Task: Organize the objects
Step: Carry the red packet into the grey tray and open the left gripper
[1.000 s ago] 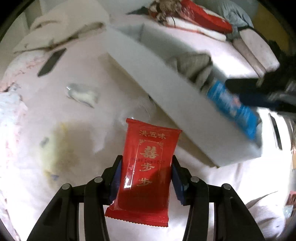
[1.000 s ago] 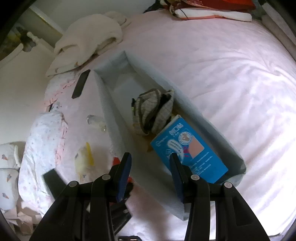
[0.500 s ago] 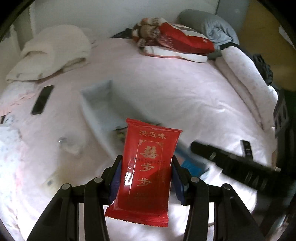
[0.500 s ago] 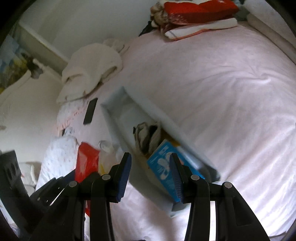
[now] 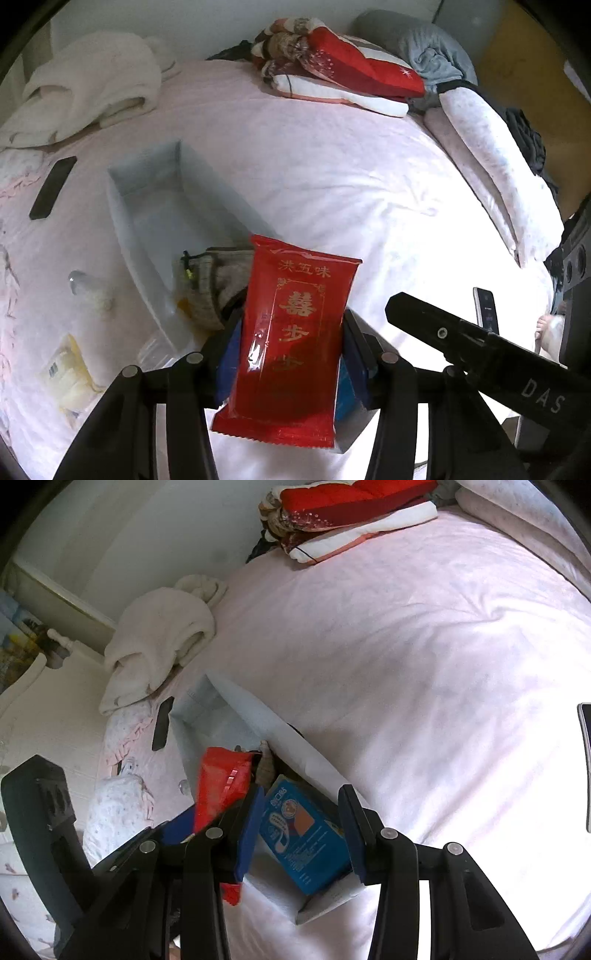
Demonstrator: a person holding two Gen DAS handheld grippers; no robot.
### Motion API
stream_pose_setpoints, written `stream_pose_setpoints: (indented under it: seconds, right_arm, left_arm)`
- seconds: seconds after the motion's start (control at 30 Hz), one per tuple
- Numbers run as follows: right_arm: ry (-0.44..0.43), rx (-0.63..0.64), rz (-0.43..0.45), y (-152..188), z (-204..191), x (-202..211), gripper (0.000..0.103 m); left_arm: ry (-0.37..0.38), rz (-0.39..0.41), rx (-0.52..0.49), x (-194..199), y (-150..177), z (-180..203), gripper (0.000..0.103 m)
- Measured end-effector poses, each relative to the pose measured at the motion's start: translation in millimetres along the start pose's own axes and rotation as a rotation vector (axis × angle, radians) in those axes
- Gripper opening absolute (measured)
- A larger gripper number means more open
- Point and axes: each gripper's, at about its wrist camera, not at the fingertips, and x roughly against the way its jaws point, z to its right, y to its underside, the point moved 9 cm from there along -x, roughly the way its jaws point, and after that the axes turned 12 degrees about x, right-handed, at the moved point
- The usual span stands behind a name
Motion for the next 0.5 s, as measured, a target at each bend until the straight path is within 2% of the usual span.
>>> stream_pose_setpoints:
  seconds: [0.1, 0.17, 0.23, 0.3, 0.33, 0.43, 0.5]
  right_arm:
    - [-0.017, 0.014, -0.016, 1, -7, -6, 0.043]
    - [-0.024, 0.013, -0.021, 3, -10, -7, 0.043]
    - [-0.093, -0.009, -0.033, 5, -13, -12, 0.043]
    - [-0.180, -0.040, -0.055, 8, -16, -19, 0.043]
    - [-0.183, -0.044, -0.063, 10, -16, -21, 0.043]
    - [-0.120, -0.026, -0.071, 11, -15, -25, 0.043]
    - [-0.145, -0.021, -0.074, 12, -21, -25, 0.043]
  left_arm:
    - [-0.009, -0.004, 0.011, 2, 2, -6, 0.048]
    - [0.016, 0.007, 0.022, 5, 3, -9, 0.048]
    - [0.043, 0.013, 0.036, 6, 4, -13, 0.048]
    - [0.036, 0.006, 0.036, 4, 6, -16, 0.048]
    - [0.023, 0.004, 0.026, 4, 8, -16, 0.048]
    - [-0.001, 0.015, -0.009, 6, 10, -14, 0.048]
    - [-0.015, 0.018, -0.032, 8, 12, -11, 0.048]
